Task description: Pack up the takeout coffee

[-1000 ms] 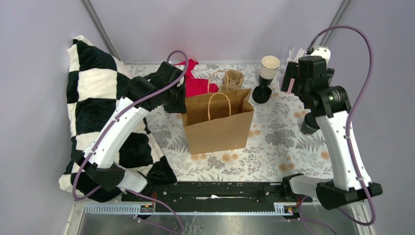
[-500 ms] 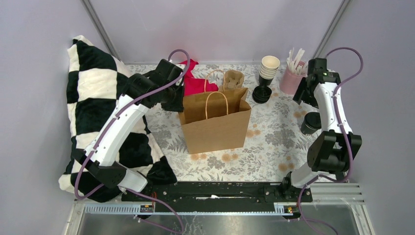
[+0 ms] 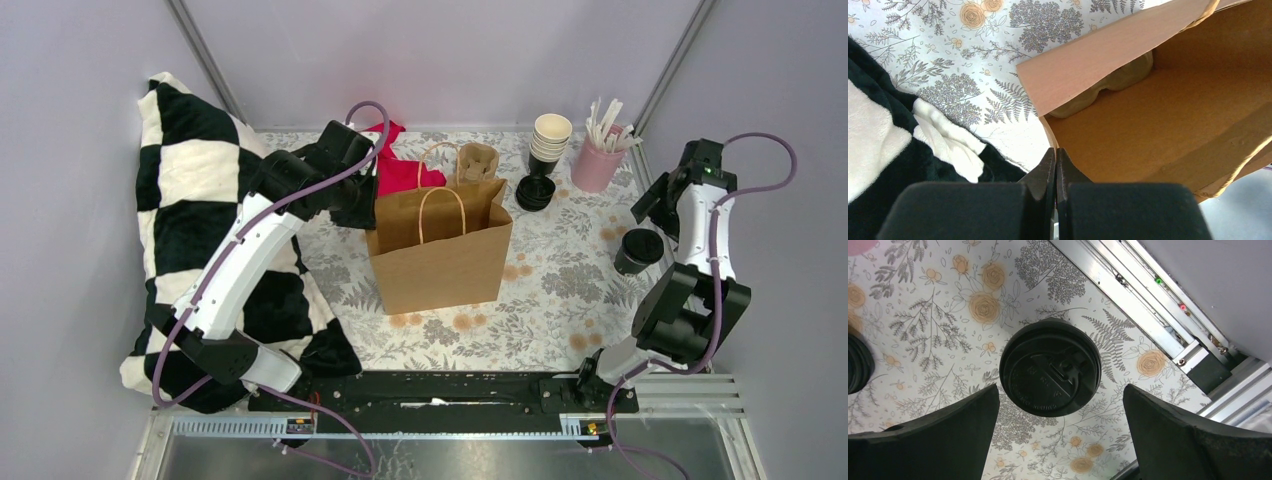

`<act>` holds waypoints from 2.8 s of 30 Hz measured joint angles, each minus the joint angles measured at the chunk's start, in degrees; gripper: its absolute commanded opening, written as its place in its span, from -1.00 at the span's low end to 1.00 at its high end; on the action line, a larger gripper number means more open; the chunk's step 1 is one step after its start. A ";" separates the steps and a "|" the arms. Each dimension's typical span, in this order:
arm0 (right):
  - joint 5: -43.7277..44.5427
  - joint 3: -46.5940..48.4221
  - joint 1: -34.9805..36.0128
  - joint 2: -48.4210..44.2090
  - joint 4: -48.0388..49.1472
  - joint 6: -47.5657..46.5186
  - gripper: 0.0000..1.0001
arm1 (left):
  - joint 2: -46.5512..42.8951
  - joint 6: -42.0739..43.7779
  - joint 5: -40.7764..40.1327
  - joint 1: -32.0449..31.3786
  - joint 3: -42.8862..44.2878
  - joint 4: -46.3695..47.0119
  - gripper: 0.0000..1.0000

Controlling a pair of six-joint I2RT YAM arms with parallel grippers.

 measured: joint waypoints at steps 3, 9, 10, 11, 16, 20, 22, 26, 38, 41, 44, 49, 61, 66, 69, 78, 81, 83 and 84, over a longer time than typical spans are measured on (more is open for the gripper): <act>-1.73 -0.50 -1.42 0.04 1.49 0.07 1.00 | 0.09 0.00 0.24 0.00 0.02 0.00 -1.00; -5.25 -1.99 -1.97 0.81 3.45 -0.24 0.99 | 1.70 0.00 0.94 0.11 1.18 0.13 -1.00; -5.66 -2.19 -1.97 1.03 3.76 -0.44 0.99 | 1.88 0.00 1.16 0.15 1.33 0.15 -1.00; -5.84 -2.47 -1.97 1.20 4.04 -0.66 0.99 | 2.08 0.00 1.46 0.20 1.40 0.24 -1.00; -6.10 -4.35 -1.97 1.27 4.66 -1.51 0.99 | 2.32 0.00 2.40 0.35 1.51 0.39 -1.00; -6.03 -5.20 -1.97 1.27 4.85 -2.10 0.99 | 2.58 0.00 2.97 0.42 1.60 0.59 -1.00; -6.01 -5.46 -1.97 1.27 5.09 -2.34 0.99 | 2.89 0.00 3.19 0.48 1.66 0.83 -1.00; -6.03 -6.10 -1.97 1.27 5.49 -2.71 0.99 | 3.15 0.00 3.58 0.57 1.73 1.05 -1.00; -6.12 -6.25 -1.97 1.29 5.51 -3.19 0.92 | 3.32 0.00 4.13 0.68 1.81 1.16 -1.00; -6.32 -6.25 -1.97 1.29 5.51 -3.26 0.82 | 3.32 0.00 4.26 0.72 1.81 1.16 -1.00; -6.67 -6.25 -1.97 1.31 5.51 -3.54 0.81 | 3.34 0.00 4.33 0.72 1.81 1.16 -1.00; -6.64 -6.19 -1.97 1.38 5.49 -3.65 0.98 | 3.34 0.00 4.37 0.79 1.81 1.16 -1.00; -6.62 -4.20 -1.97 3.30 5.44 -4.22 0.77 | 3.34 0.02 4.52 1.01 1.81 1.16 -1.00; -6.67 -4.20 -1.97 3.30 5.42 -4.22 0.87 | 3.34 0.02 4.55 1.09 1.81 1.16 -1.00; -6.69 -4.22 -1.97 3.26 5.40 -4.22 0.88 | 3.34 0.02 4.72 1.09 1.81 1.16 -1.00; -6.88 -5.29 -1.40 2.67 5.01 -4.44 0.95 | 3.34 0.04 4.96 1.09 1.81 1.18 -1.00; -6.64 -5.31 -0.90 2.67 4.98 -4.70 0.95 | 3.34 0.04 5.01 1.09 1.81 1.16 -1.00; -6.51 -5.33 -0.39 2.67 4.98 -4.90 0.93 | 3.34 0.04 5.05 1.09 1.81 1.16 -1.00; -6.49 -5.33 -0.24 2.67 4.98 -4.94 0.92 | 3.34 0.02 5.07 1.11 1.81 1.18 -1.00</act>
